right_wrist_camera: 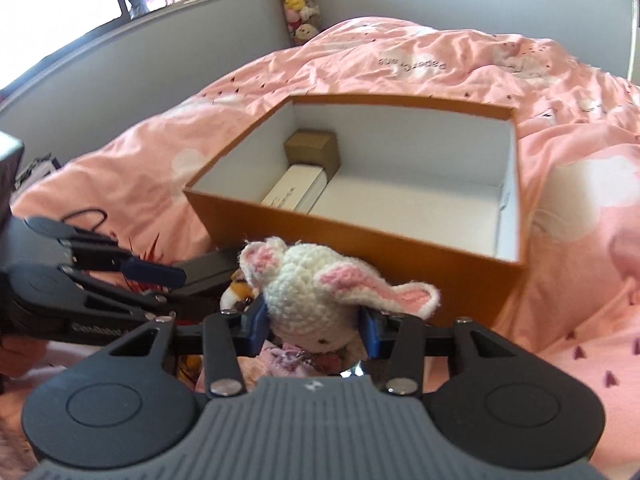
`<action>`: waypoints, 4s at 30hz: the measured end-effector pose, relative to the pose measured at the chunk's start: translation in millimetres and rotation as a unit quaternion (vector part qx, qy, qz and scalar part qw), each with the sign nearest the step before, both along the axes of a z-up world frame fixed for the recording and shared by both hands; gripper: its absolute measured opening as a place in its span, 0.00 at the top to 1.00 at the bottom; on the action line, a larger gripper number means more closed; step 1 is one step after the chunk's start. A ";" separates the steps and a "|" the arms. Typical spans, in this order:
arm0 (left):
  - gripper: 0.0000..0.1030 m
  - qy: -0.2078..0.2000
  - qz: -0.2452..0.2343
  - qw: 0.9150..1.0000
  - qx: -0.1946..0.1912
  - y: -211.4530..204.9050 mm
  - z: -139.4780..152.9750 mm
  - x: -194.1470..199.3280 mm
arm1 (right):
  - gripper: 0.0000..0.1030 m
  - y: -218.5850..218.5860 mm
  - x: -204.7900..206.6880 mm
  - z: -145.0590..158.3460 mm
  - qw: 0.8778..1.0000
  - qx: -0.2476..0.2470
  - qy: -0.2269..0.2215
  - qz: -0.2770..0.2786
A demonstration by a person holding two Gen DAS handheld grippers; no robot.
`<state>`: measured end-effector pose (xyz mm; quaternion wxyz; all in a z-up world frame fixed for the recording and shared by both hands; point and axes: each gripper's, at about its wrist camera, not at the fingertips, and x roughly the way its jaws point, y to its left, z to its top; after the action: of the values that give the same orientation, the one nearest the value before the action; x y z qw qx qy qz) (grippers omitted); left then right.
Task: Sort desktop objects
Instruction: 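Grasp the raccoon plush with the left tool while the right tool grasps the crocheted bunny, then lift the raccoon plush with the left tool while the right tool lifts the bunny toward the box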
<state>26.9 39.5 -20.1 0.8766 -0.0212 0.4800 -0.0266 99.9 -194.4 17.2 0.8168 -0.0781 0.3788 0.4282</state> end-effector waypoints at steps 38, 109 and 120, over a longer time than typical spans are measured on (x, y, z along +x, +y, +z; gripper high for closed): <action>0.41 0.047 0.044 0.997 -0.046 -0.6 -42.5 33.5 | 0.26 -44.2 28.9 -25.7 0.992 -0.111 0.000 -0.066; 0.39 0.023 0.005 0.987 -0.156 -21.4 10.3 8.5 | 0.27 -40.6 5.2 -23.4 0.990 -0.047 0.125 -0.044; 0.38 0.078 -0.011 0.993 -0.092 -27.8 0.0 1.1 | 0.21 -32.2 -3.7 -32.2 0.991 -0.069 0.116 -0.002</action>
<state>28.0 11.7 -20.2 0.8305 -0.0980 0.5426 -0.0785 96.1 -226.6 -15.1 0.7607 -0.0834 0.5000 0.4054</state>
